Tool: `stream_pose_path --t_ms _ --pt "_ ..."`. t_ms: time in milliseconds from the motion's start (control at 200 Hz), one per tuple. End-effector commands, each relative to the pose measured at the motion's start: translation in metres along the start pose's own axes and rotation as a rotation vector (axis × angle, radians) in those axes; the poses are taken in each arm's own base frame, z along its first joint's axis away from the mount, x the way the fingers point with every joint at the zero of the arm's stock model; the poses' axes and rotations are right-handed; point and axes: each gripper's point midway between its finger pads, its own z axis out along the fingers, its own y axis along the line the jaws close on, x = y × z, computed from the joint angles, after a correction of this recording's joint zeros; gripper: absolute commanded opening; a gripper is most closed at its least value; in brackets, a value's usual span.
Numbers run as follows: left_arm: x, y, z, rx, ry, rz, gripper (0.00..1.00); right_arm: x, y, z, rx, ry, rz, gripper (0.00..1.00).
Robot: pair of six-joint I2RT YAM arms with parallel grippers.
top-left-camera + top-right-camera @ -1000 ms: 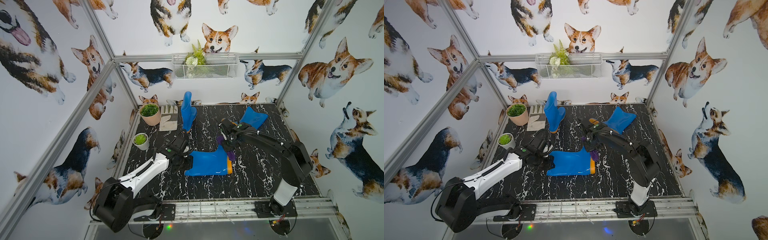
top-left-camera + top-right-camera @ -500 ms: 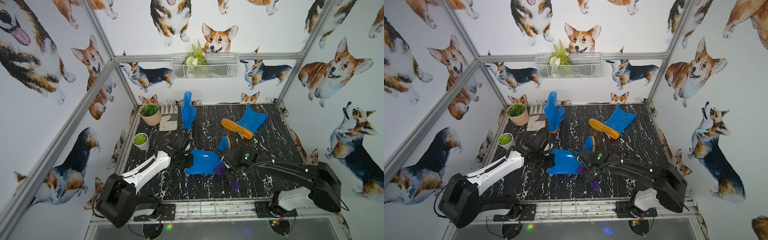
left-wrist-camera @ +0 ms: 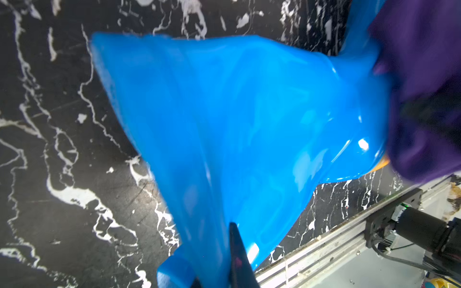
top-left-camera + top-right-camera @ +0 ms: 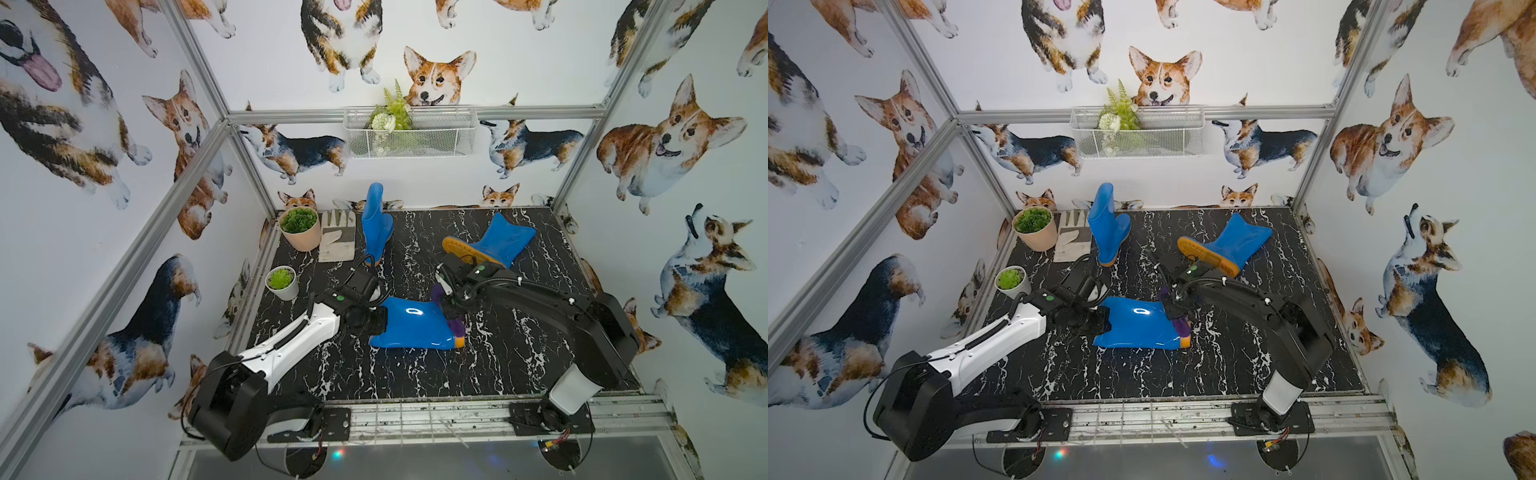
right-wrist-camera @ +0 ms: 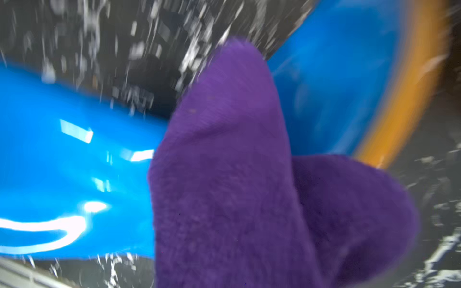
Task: Wipe the rubber boots with a cloth
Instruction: Wipe the cleaning item at the center of the board.
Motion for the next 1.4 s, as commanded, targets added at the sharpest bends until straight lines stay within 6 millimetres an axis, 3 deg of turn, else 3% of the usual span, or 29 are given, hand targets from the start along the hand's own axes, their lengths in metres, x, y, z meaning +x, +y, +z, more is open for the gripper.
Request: stream_pose_path --t_ms 0,30,65,170,265,390,546,581,626,716,821,941,1011,1136,1201,1276,1336,1392 --pt "-0.014 -0.012 0.001 0.047 -0.042 0.015 0.00 0.047 -0.009 0.009 0.046 0.074 0.075 0.00" --pt "-0.011 -0.010 0.003 0.039 -0.027 0.020 0.00 0.062 -0.007 0.011 0.048 0.088 0.087 0.00" --pt "-0.022 -0.018 -0.003 0.048 -0.048 0.038 0.00 0.078 -0.002 0.011 0.046 0.102 0.089 0.00" --pt "-0.022 -0.015 -0.002 0.029 -0.042 0.058 0.00 0.119 0.029 0.011 0.018 0.138 0.040 0.00" --pt "-0.023 -0.014 0.000 0.026 -0.044 0.059 0.00 0.126 0.042 0.003 0.038 0.159 -0.008 0.00" --pt "-0.021 -0.016 0.000 0.042 -0.039 0.053 0.00 0.075 0.036 -0.026 0.072 0.063 -0.083 0.00" --pt "-0.015 -0.013 -0.008 0.040 -0.051 0.051 0.00 -0.008 0.004 -0.051 0.030 -0.056 -0.019 0.00" --pt "-0.017 -0.015 -0.012 0.045 -0.067 0.049 0.00 -0.024 -0.005 -0.052 0.032 -0.073 -0.008 0.00" --pt "-0.005 -0.006 -0.006 0.034 -0.045 0.034 0.00 -0.040 -0.013 -0.051 0.035 -0.079 0.001 0.00" --pt "-0.002 -0.006 -0.006 0.049 -0.049 0.017 0.00 -0.054 -0.021 -0.038 0.053 -0.044 -0.003 0.00" --pt "-0.001 -0.007 -0.008 0.057 -0.059 0.006 0.00 -0.043 -0.018 -0.018 0.038 0.031 0.017 0.00" --pt "-0.003 -0.007 -0.010 0.053 -0.069 0.012 0.00 -0.004 -0.005 -0.004 0.019 0.066 0.055 0.00" --pt "-0.006 -0.008 -0.010 0.052 -0.069 0.019 0.00 0.024 0.013 0.004 -0.003 0.081 0.068 0.00" --pt "-0.012 -0.012 -0.010 0.050 -0.065 0.035 0.00 0.062 0.072 0.006 -0.082 0.090 -0.003 0.00" --pt "-0.012 -0.011 -0.009 0.042 -0.058 0.039 0.00 0.063 0.087 -0.007 -0.080 0.061 -0.053 0.00" --pt "-0.020 -0.018 -0.017 0.047 -0.076 0.051 0.00 0.050 0.084 -0.029 -0.064 -0.001 -0.074 0.00" --pt "-0.019 -0.017 -0.020 0.045 -0.081 0.054 0.00 0.036 0.069 -0.049 -0.049 -0.063 -0.066 0.00" --pt "-0.018 -0.015 -0.023 0.035 -0.085 0.057 0.00 0.026 0.043 -0.065 -0.030 -0.090 -0.012 0.00"
